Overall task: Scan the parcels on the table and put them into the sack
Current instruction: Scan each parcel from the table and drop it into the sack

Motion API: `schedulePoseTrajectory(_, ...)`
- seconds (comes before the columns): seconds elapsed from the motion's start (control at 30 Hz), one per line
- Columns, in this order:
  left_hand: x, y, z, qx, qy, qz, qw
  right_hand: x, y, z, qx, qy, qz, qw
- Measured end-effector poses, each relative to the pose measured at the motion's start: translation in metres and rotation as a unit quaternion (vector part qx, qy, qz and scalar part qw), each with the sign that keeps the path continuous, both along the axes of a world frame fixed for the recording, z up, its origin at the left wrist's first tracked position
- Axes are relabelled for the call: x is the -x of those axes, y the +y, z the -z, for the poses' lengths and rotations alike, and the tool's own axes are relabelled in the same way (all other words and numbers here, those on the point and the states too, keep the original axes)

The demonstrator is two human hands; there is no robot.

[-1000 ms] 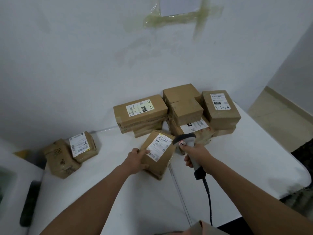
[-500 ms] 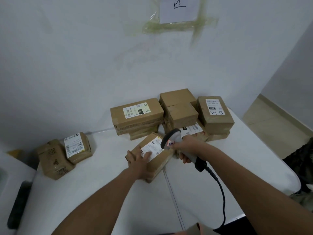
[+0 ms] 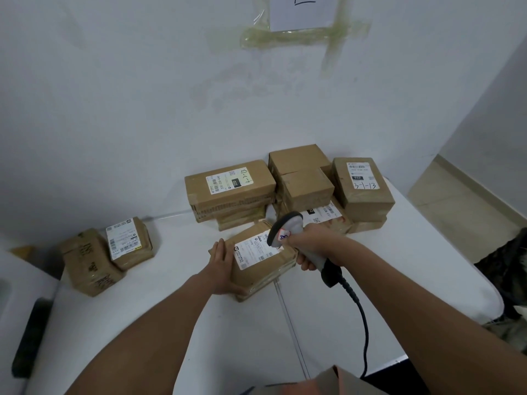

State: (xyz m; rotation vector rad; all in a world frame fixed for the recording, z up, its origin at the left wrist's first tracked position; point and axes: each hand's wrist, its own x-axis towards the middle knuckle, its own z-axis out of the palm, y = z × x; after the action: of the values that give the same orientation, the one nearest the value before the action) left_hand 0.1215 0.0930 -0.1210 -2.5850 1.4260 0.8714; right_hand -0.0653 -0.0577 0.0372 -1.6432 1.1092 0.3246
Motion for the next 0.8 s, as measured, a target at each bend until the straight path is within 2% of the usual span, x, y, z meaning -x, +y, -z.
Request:
schedulePoseTrajectory(0.23, -0.001, 0.001, 0.002, 0.015, 0.005, -0.002, 1.0, -0.006, 0.002, -0.007, 0.0, 0.01, -0.023, 1.0)
schedulePoseTrajectory(0.8, 0.0, 0.003, 0.002, 0.037, 0.009, -0.008, 0.999, -0.009, 0.007, -0.012, -0.032, 0.034, 0.02, 0.999)
